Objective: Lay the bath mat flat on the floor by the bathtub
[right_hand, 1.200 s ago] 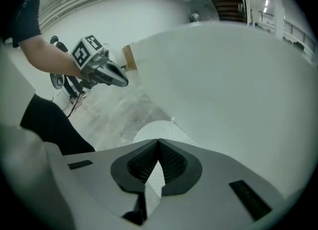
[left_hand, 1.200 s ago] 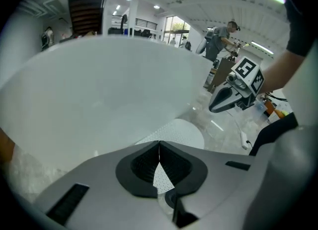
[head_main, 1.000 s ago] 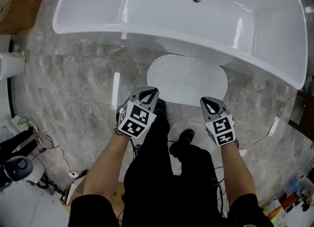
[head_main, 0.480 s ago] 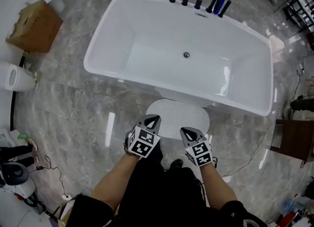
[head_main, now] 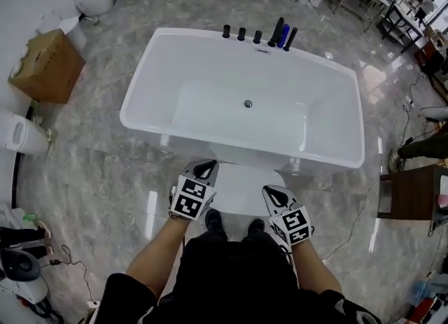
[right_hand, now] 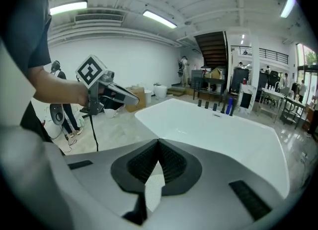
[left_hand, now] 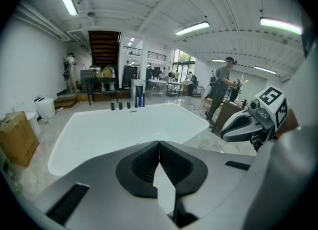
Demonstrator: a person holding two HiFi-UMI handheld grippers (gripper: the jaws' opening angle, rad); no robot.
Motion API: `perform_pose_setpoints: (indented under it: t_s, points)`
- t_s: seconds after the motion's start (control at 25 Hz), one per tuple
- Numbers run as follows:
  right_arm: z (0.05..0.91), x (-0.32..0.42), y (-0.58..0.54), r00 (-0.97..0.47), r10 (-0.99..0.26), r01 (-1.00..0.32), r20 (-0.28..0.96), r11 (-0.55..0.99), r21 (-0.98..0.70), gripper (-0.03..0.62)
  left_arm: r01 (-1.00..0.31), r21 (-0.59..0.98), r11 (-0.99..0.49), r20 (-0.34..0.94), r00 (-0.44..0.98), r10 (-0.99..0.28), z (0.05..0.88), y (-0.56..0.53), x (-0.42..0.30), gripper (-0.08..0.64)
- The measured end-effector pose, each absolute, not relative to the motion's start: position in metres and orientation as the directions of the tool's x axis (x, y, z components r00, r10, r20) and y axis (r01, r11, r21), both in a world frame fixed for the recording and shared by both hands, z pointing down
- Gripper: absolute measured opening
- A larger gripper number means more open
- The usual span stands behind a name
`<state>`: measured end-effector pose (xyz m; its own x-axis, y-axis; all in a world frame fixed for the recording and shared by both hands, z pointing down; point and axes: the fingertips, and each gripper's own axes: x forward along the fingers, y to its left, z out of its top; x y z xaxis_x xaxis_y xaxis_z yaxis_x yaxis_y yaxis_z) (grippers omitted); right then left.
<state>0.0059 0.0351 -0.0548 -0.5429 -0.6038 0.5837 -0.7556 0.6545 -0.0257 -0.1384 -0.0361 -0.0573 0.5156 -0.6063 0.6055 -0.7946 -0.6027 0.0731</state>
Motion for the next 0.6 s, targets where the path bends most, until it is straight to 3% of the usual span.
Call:
perform_pose_setpoints:
  t_s: [0.4,0.6]
  points:
    - [-0.110,0.094,0.027,-0.553,-0.684,-0.776,0.476,0.630,0.004,0.015,-0.845,0.075,-0.529,0.491,0.493,-0.718,-0.139,-0.021,-0.082,0.012]
    - [-0.156,0.131,0.006,-0.529,-0.767,-0.825,0.364,0.566,-0.006,0.015,-0.838,0.024,-0.545,0.445,0.497,-0.745,-0.180,-0.028,-0.062,0.012]
